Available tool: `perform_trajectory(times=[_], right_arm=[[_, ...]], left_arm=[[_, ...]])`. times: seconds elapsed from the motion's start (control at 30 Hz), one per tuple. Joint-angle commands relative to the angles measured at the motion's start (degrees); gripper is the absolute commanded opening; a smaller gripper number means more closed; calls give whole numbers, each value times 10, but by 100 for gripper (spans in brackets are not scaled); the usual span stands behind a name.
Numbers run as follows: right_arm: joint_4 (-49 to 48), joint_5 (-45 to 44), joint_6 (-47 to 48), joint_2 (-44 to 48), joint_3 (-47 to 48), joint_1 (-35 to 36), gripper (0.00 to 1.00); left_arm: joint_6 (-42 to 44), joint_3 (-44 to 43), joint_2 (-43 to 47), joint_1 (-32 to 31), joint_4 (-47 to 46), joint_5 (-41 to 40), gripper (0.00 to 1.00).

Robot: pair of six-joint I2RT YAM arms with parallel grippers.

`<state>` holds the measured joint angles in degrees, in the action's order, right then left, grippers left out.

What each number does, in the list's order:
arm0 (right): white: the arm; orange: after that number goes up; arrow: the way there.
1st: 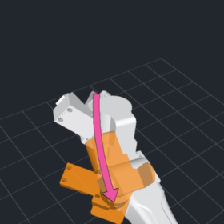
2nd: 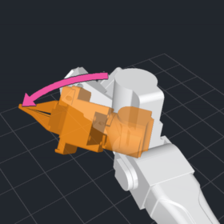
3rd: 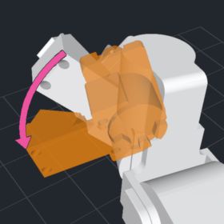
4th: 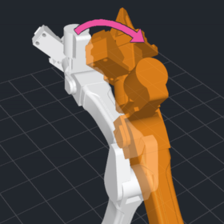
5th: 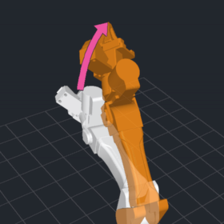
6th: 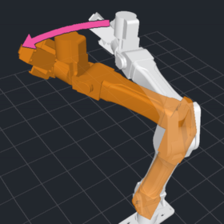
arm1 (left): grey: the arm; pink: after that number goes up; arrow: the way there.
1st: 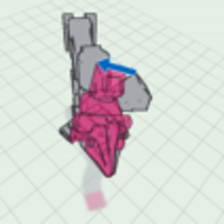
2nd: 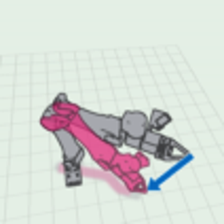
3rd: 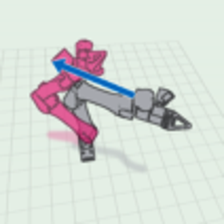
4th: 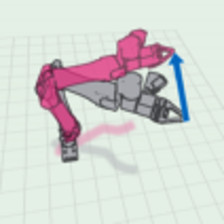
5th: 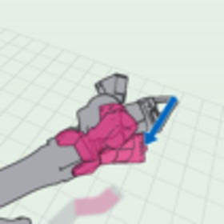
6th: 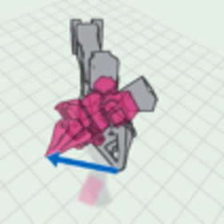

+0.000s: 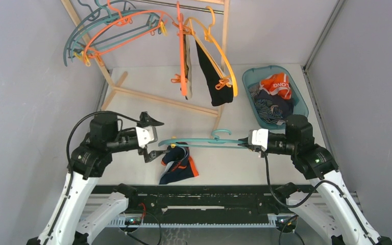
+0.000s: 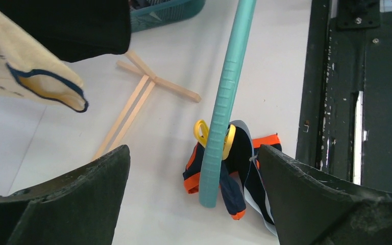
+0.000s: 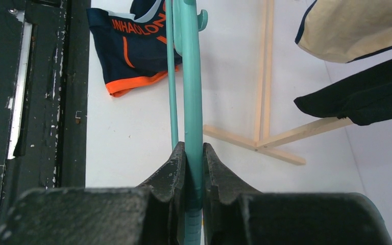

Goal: Remove the underwear clipped to the hanger
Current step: Remove the hanger from the clothesline.

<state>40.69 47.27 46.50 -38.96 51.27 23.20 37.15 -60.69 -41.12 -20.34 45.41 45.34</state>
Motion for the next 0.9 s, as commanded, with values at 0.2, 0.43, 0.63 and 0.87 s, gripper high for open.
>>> perform_trajectory(times=[0.2,0.43,0.63,0.87], right_arm=[[-26,28,-2,5,-2,-6,0],[-30,27,-2,6,-5,-10,0],[-32,33,-14,7,-5,-17,0],[-30,38,-15,8,-5,-22,0]], left_arm=[[95,-1,-64,-70,23,-39,93],[72,24,-54,-92,-7,-36,70],[58,47,-38,-95,-26,-30,61],[46,57,-33,-94,-40,-16,48]])
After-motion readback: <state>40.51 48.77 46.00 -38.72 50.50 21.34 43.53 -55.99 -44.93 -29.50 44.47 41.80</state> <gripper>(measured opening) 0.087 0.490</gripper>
